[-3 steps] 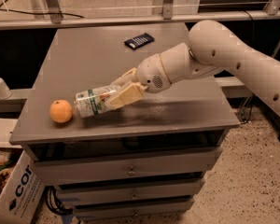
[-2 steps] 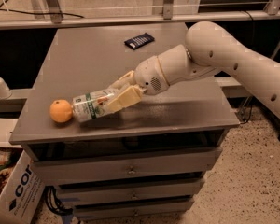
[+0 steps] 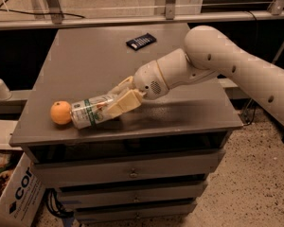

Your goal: Move 7up can near orange

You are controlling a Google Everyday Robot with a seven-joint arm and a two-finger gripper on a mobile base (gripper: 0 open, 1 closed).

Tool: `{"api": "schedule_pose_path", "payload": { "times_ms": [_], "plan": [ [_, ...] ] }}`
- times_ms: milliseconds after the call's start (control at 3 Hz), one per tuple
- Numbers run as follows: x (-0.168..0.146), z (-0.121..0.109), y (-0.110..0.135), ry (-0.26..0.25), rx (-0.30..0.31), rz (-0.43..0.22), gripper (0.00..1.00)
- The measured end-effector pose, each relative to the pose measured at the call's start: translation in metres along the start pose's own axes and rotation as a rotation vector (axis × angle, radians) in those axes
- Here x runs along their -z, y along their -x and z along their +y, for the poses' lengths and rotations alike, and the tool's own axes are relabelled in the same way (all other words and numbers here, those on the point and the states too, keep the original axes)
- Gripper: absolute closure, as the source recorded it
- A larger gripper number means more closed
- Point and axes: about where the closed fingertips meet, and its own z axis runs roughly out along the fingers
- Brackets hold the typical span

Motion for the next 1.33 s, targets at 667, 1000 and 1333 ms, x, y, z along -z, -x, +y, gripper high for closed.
{"api": "schedule_pose_path", "payload": {
  "times_ms": [667,1000,1333],
  "plan": [
    [-0.0021,-0.0073,-0.0035,0.008,-0.022,-0.003,0.61],
    [-0.0004,-0.0102,-0.0033,0.003,-0.019,-0.002,0.38],
    [0.0012,-0.0116,-0.003,0.002,-0.013,-0.002,0.15]
  ]
}}
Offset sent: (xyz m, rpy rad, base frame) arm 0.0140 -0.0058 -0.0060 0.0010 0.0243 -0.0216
